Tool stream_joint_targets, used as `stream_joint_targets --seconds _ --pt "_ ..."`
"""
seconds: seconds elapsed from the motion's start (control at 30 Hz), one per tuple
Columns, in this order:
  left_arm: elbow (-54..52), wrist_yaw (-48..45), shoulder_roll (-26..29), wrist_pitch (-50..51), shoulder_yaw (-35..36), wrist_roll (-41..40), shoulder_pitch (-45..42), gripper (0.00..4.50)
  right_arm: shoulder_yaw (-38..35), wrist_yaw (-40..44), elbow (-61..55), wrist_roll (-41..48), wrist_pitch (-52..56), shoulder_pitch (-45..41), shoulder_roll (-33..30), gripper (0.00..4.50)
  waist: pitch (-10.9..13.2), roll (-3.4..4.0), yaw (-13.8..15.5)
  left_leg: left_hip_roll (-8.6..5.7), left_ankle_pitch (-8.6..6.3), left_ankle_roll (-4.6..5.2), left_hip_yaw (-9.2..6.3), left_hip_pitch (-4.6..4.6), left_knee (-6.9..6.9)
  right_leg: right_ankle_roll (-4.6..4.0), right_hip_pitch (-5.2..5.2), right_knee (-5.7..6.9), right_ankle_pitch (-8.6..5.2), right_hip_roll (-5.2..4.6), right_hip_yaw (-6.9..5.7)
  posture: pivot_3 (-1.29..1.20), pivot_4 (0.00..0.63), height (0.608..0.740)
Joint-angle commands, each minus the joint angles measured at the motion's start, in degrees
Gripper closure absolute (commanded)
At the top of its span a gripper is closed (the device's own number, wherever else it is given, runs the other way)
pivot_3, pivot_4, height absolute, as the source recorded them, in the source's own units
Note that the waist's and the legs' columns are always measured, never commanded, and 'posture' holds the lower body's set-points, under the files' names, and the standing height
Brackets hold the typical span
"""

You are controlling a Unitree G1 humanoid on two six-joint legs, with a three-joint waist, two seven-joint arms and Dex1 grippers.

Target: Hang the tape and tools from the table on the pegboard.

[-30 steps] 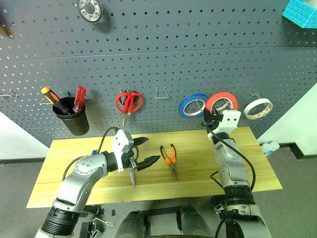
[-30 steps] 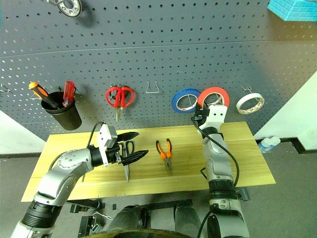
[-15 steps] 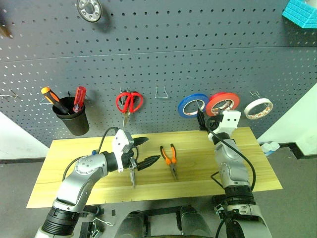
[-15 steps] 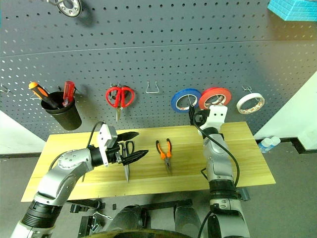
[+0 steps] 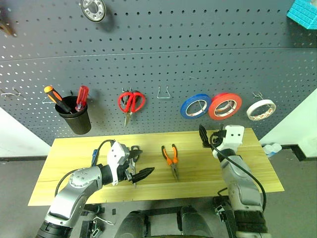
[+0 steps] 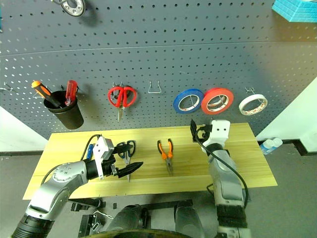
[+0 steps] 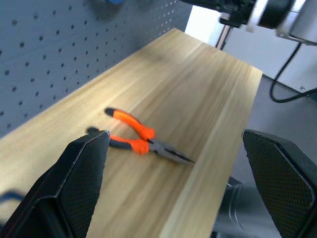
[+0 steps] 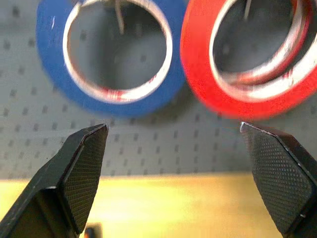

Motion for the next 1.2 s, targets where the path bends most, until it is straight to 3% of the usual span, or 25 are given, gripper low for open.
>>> stream_joint_targets --seconds 0.03,0.27,0.5,0.8,1.2 --pt "-1.43 0.78 1.21 -1.21 1.62 1.26 1.74 0.0 1.79 -0.28 -8.25 1.14 4.72 3.35 0.24 0.03 0.11 0.05 0.12 0.0 0.0 0.0 0.0 0.0 0.0 0.0 0.01 -0.01 0.0 -0.01 0.0 0.05 0.123 0.724" --pt "0.34 3.11 1.13 -2.18 3.49 2.61 4.21 0.0 9.19 0.34 -15.34 2.13 15.11 9.57 1.56 0.03 0.62 0.0 0.03 0.02 0.0 0.0 -0.13 -0.01 0.0 -0.01 0.08 -0.12 -0.01 -0.06 -0.11 0.04 0.144 0.724" --pt "-1.55 4.91 0.98 -1.88 4.27 2.71 8.0 0.0 14.71 -0.55 -18.33 1.88 23.41 9.05 2.33 0.03 2.18 -0.24 0.07 0.03 0.0 0.0 -0.31 -0.09 -0.02 -0.03 0.09 -0.26 -0.02 -0.13 -0.28 0.04 0.185 0.724" --pt "-5.69 6.45 1.68 -0.26 6.19 1.63 13.11 0.0 16.83 -1.24 -12.79 -0.32 25.52 3.9 2.8 0.03 3.71 -0.22 0.06 0.02 0.02 -0.04 -0.66 -0.97 -0.03 -0.07 -0.59 -0.33 0.0 -0.21 -0.68 0.05 0.222 0.724" --pt "-11.12 8.51 0.95 1.9 7.03 0.87 17.92 0.0 17.0 -4.38 -4.45 -3.3 26.56 -2.38 5.28 0.03 5.87 -0.31 -0.16 0.01 0.02 -0.04 -0.73 -1.05 -0.06 -0.13 -0.63 -0.35 -0.02 -0.25 -0.77 0.06 0.261 0.724"
